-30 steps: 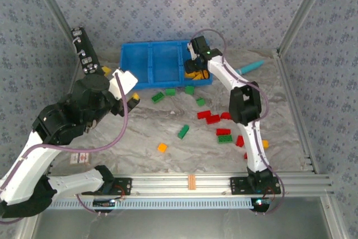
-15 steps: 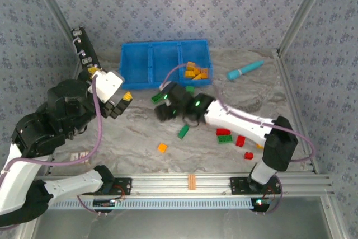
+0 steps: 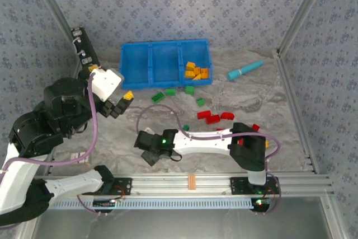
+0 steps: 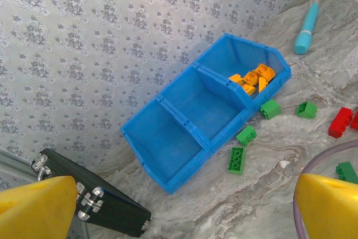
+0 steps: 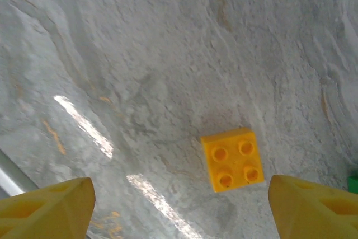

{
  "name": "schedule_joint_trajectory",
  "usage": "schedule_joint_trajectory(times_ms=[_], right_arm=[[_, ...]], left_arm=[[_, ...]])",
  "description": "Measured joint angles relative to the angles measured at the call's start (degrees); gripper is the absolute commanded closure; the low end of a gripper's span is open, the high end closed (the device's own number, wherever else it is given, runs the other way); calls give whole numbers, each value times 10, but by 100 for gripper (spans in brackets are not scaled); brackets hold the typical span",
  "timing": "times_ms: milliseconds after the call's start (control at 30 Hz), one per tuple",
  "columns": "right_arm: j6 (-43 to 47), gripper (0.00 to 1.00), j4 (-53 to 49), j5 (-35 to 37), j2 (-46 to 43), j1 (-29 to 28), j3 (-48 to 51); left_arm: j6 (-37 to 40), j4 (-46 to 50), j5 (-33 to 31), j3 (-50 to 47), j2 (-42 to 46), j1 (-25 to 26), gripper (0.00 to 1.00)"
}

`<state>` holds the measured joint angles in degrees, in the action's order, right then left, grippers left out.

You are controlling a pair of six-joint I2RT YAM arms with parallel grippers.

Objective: Sort the legos into containers by color
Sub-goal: Pick up the lego from the bottom-center of the table.

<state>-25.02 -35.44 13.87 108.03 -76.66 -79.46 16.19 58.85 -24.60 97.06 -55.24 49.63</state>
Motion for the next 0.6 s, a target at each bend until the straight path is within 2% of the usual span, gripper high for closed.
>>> schedule_joint_trajectory(times_ms=[267,600], right_arm=[[31,14,-9,18,8,3,9],[77,16,22,11,21,48,45]], left_arm=[[-2,1,0,0,-10,0,0],[-2,3,0,4,-29,0,0]])
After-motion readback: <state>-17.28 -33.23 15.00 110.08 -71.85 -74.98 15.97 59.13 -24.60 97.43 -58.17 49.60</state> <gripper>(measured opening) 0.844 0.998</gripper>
